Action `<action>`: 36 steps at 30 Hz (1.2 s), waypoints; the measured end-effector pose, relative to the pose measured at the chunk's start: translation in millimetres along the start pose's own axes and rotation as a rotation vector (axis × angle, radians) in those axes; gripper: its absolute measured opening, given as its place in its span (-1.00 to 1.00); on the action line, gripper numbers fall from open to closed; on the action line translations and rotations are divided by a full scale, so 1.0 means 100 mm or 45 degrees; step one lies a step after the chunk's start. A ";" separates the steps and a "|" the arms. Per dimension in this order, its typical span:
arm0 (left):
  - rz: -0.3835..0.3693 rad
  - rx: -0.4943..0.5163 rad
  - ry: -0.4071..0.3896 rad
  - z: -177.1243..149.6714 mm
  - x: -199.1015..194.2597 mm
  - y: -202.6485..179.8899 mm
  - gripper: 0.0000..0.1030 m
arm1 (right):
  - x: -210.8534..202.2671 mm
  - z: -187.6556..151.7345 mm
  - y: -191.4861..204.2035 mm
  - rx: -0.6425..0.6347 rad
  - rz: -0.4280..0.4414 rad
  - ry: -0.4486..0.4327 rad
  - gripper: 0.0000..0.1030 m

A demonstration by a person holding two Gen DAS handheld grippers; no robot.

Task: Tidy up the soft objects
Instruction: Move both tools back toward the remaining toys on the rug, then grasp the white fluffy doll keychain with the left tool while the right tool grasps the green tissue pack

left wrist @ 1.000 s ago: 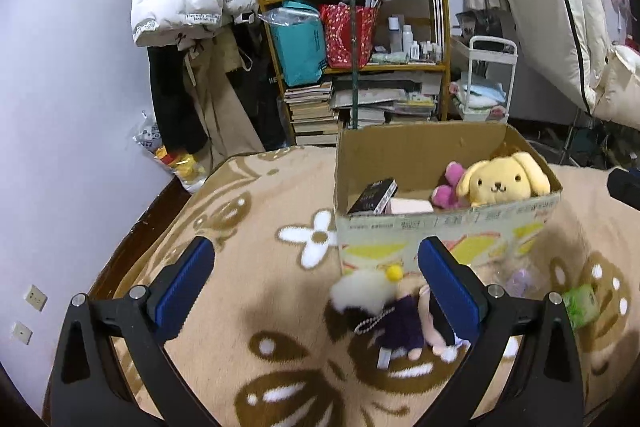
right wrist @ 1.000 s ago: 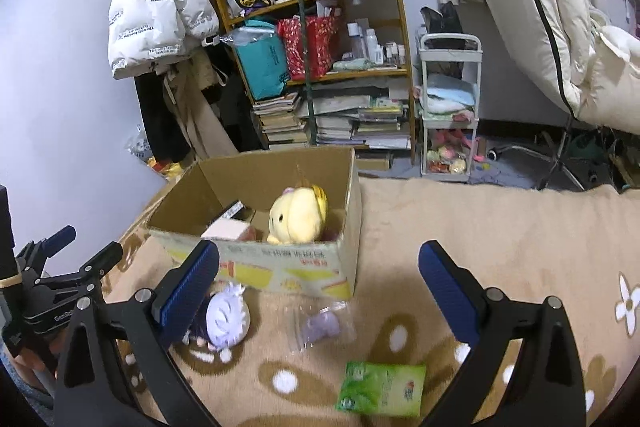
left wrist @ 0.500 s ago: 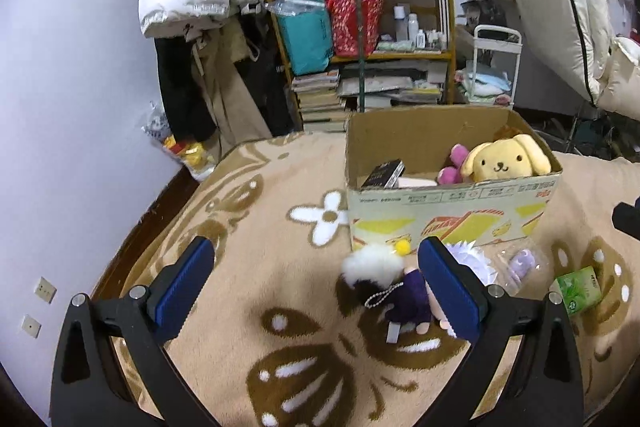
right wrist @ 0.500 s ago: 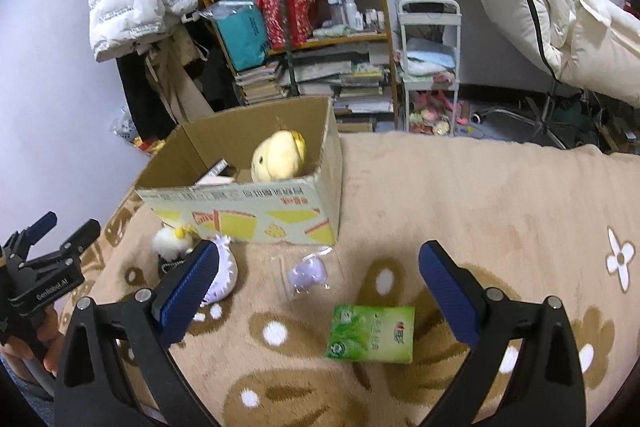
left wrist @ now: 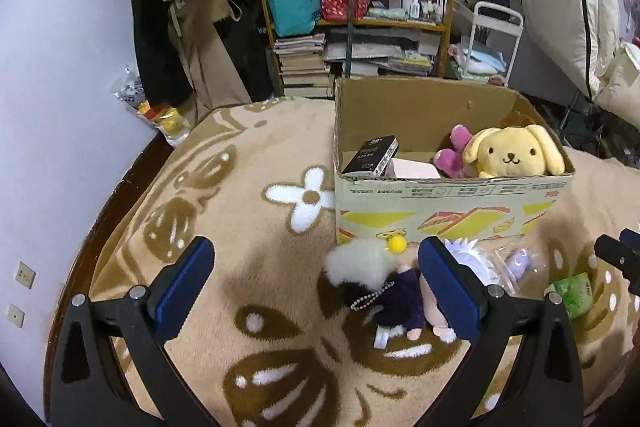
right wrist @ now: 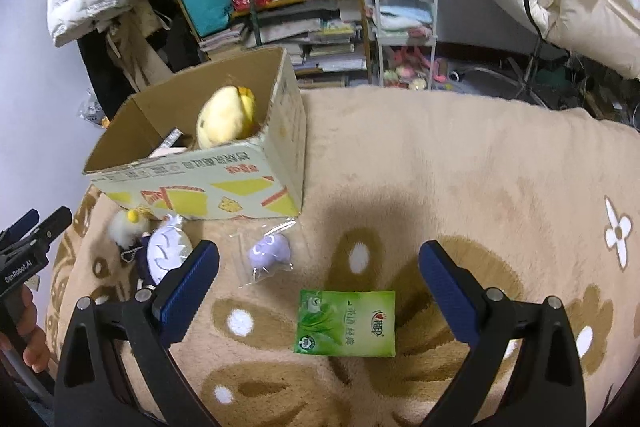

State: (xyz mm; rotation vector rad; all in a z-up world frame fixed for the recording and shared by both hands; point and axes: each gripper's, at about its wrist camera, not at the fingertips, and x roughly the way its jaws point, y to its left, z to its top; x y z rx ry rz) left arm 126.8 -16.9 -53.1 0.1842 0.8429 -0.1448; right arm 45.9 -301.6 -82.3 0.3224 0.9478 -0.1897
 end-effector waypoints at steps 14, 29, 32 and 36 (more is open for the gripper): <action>-0.039 -0.003 0.218 0.01 0.66 -0.09 0.95 | 0.54 -0.12 -0.05 -0.008 -0.081 0.256 1.00; -0.099 -0.037 0.365 -0.15 1.12 -0.19 0.32 | 0.93 -0.26 -0.20 0.033 -0.163 0.474 0.66; -0.105 -0.063 0.418 -0.21 1.18 -0.19 -0.12 | 0.91 -0.26 -0.18 0.025 -0.168 0.475 0.54; -0.133 -0.094 0.398 -0.19 1.12 -0.14 -0.44 | 0.88 -0.28 -0.19 0.030 -0.154 0.493 0.54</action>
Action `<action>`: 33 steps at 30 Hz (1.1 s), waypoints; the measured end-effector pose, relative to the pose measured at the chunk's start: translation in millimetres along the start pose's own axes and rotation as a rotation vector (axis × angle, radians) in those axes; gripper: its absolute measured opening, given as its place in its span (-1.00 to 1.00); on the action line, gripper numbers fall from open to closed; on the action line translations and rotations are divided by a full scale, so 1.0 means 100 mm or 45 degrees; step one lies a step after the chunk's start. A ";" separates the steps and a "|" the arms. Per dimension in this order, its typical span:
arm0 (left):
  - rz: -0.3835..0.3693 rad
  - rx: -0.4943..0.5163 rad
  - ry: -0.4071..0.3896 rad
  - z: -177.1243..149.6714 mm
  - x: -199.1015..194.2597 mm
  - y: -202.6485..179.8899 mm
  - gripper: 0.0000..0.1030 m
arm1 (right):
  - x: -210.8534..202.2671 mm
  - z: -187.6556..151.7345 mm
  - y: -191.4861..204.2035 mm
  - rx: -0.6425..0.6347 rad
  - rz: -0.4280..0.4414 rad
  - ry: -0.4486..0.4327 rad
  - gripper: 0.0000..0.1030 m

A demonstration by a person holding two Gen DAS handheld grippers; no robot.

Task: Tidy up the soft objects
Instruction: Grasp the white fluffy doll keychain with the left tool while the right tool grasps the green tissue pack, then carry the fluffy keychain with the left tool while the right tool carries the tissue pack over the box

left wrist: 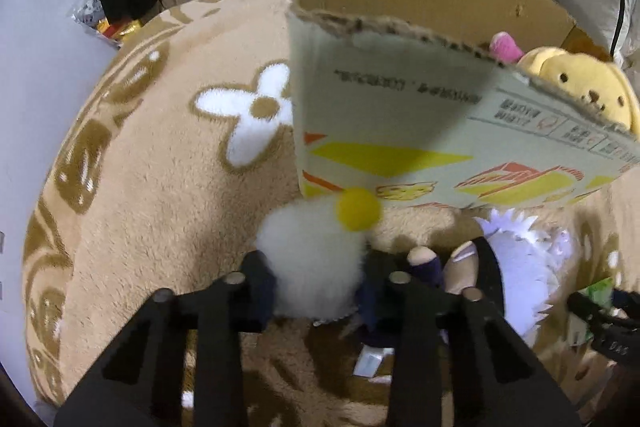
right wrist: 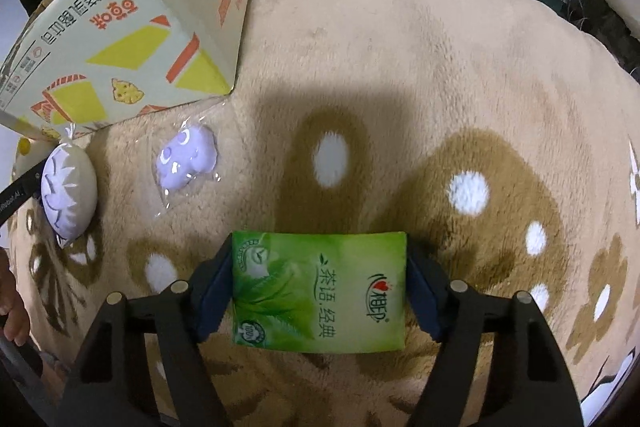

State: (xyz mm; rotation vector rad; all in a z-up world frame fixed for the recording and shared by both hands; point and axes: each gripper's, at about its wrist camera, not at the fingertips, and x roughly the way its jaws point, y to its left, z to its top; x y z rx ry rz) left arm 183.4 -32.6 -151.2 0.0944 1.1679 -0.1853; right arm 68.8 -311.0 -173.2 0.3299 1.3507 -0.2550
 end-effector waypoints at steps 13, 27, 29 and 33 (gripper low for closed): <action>0.013 -0.033 -0.158 -0.16 -0.43 0.05 -0.45 | -0.37 -0.15 0.11 -0.042 0.071 -0.175 0.52; 0.005 0.055 -0.455 -0.33 -1.13 -0.05 -0.45 | -1.02 -0.22 0.27 -0.113 0.222 -0.592 0.52; 0.009 0.070 -0.513 -0.35 -1.22 -0.09 -0.45 | -1.09 -0.16 0.28 -0.117 0.240 -0.658 0.52; 0.012 0.084 -0.615 -0.34 -1.38 -0.14 -0.45 | -1.21 -0.11 0.35 -0.144 0.271 -0.763 0.52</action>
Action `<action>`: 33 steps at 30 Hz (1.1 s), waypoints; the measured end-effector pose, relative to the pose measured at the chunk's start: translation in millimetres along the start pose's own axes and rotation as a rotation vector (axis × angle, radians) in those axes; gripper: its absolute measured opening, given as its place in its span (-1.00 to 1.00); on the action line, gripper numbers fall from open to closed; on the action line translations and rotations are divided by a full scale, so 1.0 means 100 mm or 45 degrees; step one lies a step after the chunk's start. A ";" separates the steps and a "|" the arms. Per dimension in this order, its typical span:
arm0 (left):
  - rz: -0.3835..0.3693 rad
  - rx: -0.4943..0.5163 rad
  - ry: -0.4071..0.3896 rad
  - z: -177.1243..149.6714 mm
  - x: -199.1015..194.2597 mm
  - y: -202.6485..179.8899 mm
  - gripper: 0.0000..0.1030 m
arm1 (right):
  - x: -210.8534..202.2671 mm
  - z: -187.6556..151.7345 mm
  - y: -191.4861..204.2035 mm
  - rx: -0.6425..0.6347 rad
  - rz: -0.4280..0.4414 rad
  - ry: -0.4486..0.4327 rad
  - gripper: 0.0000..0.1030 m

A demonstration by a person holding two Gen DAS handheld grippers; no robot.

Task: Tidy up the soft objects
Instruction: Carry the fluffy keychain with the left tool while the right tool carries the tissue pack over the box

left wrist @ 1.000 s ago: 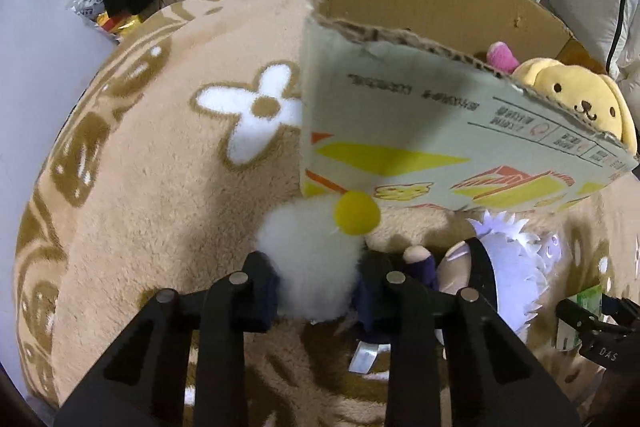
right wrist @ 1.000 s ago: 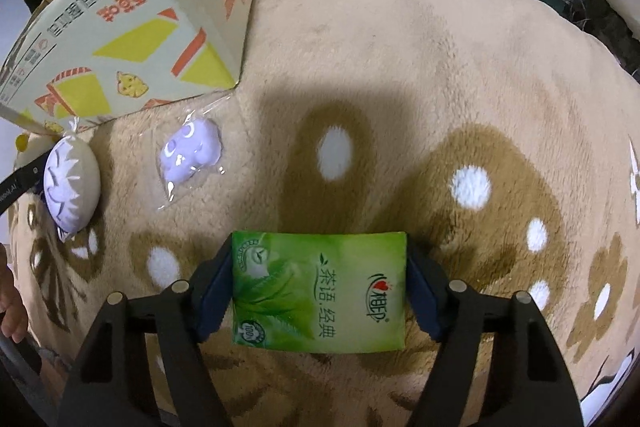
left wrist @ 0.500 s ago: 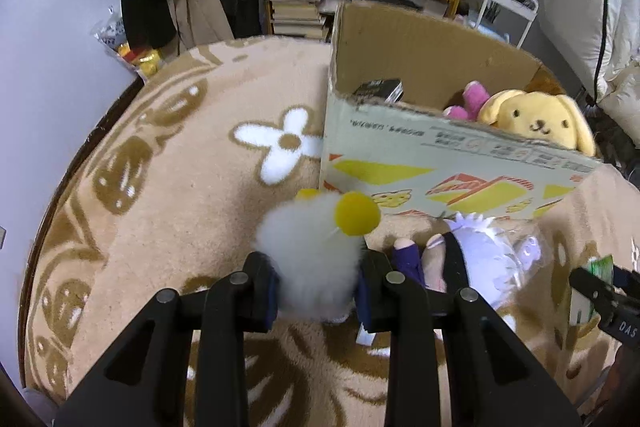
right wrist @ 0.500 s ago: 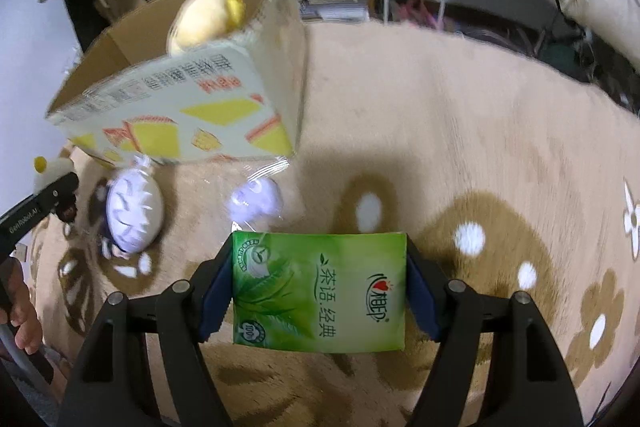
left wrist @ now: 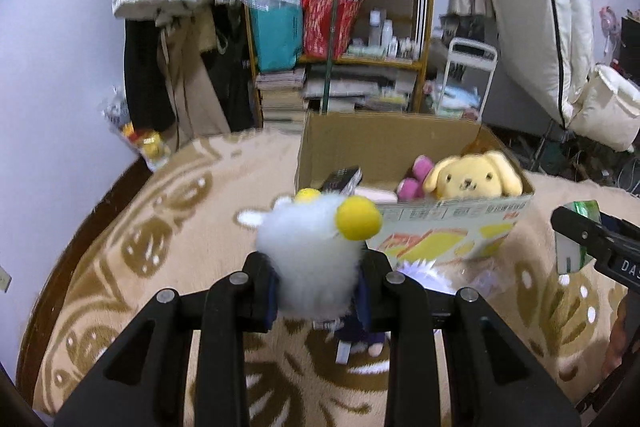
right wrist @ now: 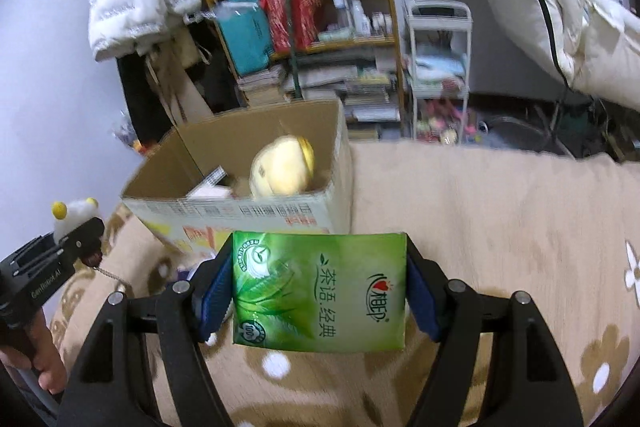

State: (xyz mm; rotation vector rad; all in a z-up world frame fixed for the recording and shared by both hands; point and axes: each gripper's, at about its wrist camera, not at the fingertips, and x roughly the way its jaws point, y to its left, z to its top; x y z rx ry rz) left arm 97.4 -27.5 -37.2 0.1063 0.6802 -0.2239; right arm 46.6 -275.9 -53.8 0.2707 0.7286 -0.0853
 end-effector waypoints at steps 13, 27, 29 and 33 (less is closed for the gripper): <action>-0.016 0.061 -0.225 0.39 -0.07 -0.16 -0.45 | 0.08 0.43 0.30 -0.122 0.066 -0.192 0.52; -0.048 0.131 -0.286 0.58 0.27 -0.32 -0.45 | 0.35 0.74 0.40 -0.168 0.153 -0.259 0.52; -0.051 0.122 -0.263 0.60 0.36 -0.32 -0.45 | 0.39 0.75 0.40 -0.169 0.160 -0.261 0.52; -0.045 0.127 -0.225 0.60 0.49 -0.32 -0.45 | 0.49 0.77 0.42 -0.174 0.169 -0.242 0.52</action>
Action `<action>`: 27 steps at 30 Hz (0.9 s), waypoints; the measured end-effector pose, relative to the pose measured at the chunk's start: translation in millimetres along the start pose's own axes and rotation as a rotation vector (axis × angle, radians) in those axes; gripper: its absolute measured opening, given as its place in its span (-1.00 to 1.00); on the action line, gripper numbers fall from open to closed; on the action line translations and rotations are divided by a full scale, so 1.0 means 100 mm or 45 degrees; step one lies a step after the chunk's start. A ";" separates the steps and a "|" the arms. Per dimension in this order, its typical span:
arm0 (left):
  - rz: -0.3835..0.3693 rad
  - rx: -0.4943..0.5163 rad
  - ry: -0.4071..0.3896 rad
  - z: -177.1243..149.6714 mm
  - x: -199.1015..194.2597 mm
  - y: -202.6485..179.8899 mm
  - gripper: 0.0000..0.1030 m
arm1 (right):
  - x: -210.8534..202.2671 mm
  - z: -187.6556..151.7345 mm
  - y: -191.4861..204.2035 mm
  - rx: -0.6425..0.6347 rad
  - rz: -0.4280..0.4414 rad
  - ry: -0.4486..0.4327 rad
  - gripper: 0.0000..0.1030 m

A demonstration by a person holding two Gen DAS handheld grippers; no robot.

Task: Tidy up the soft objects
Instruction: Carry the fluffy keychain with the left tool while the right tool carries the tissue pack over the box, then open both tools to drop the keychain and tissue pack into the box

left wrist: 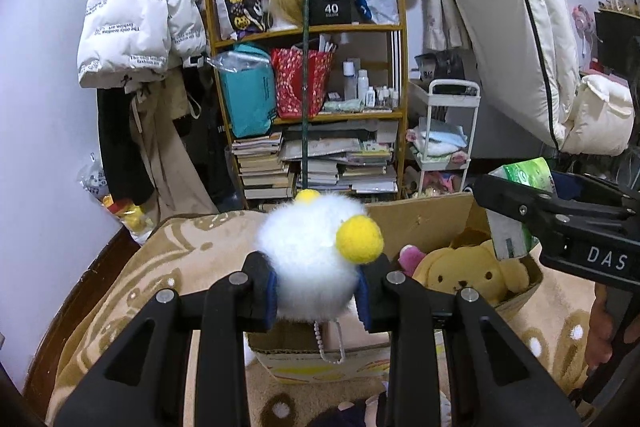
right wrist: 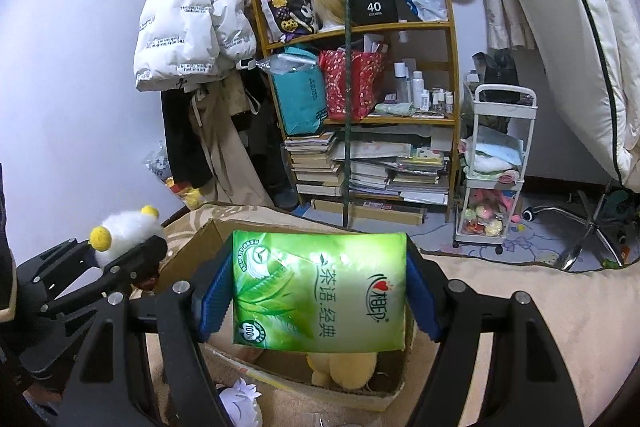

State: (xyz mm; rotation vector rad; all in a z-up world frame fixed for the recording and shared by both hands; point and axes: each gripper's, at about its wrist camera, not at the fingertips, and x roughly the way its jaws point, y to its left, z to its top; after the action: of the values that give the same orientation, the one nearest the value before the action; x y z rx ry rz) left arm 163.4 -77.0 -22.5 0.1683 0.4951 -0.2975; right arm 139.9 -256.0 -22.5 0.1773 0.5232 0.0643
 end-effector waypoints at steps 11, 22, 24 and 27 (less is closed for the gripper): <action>0.000 0.008 0.080 -0.06 0.27 -0.01 -0.44 | 0.19 -0.07 -0.08 0.049 0.028 0.023 0.52; 0.002 -0.031 0.210 -0.14 0.54 0.07 -0.41 | 0.34 -0.12 -0.09 0.059 0.039 0.053 0.52; 0.002 -0.032 0.230 -0.16 0.58 0.07 -0.41 | 0.37 -0.14 -0.08 0.045 0.039 0.059 0.52; 0.002 -0.029 0.246 -0.18 0.61 0.07 -0.41 | 0.37 -0.15 -0.06 0.034 0.036 0.057 0.53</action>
State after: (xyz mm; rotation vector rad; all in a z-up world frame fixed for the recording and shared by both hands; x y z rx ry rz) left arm 208.7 -80.6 -66.8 0.1765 0.6891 -0.2750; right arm 164.5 -255.5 -54.9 0.2096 0.5663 0.0890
